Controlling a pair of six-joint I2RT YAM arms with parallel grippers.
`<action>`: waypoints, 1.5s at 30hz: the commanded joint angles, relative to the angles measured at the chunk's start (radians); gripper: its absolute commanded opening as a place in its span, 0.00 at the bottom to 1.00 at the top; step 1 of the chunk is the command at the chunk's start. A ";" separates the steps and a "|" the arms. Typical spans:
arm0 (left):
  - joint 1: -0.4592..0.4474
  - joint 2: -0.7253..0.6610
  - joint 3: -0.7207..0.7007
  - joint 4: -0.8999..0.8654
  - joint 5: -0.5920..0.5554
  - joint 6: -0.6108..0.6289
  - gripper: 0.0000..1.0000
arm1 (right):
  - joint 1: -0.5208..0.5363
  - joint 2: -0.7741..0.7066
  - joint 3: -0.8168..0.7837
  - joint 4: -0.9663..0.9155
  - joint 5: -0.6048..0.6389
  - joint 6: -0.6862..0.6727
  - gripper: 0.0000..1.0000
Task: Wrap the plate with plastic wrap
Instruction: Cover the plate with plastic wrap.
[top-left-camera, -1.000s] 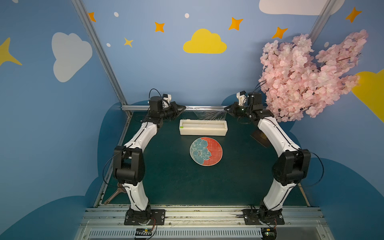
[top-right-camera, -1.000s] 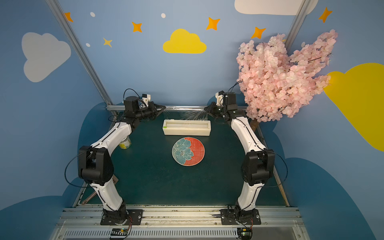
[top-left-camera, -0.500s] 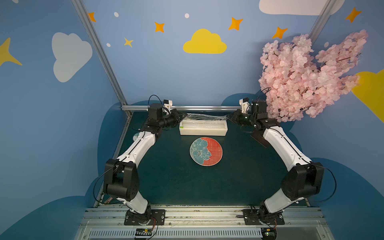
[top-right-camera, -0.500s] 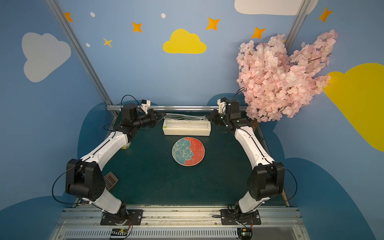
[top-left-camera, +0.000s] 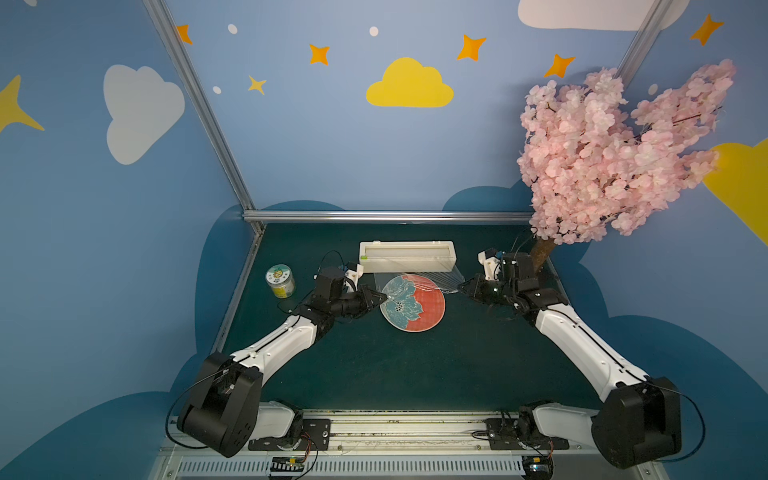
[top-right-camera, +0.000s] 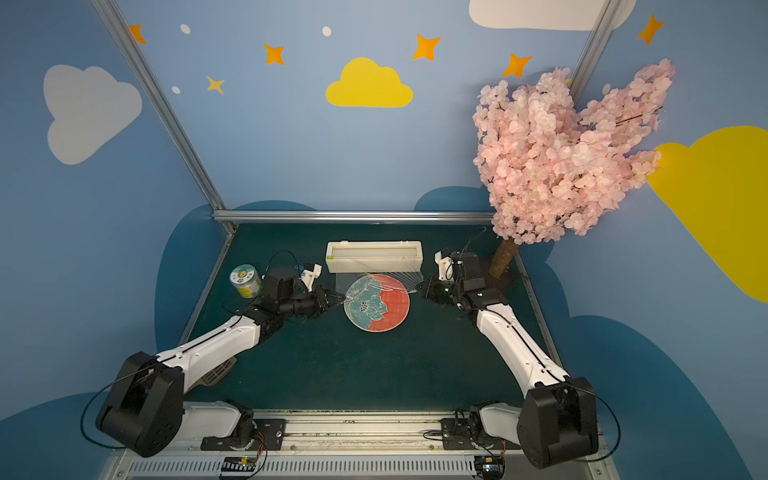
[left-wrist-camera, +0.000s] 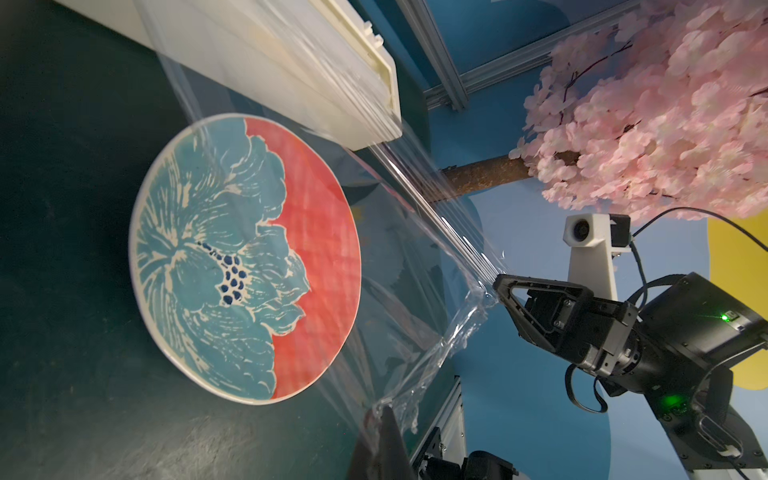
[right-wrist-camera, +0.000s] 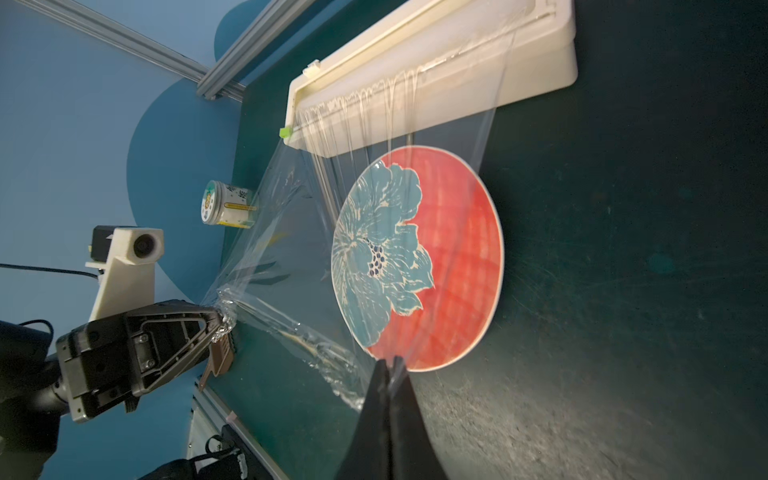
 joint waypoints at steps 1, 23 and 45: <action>-0.001 -0.025 -0.068 0.010 -0.024 0.036 0.03 | 0.009 -0.033 -0.068 -0.040 0.023 -0.038 0.00; 0.020 0.054 -0.191 -0.027 -0.038 0.077 0.03 | 0.051 0.055 -0.232 0.026 0.047 -0.030 0.00; 0.021 0.083 -0.217 -0.070 -0.057 0.094 0.03 | 0.069 0.098 -0.317 0.038 0.047 -0.039 0.00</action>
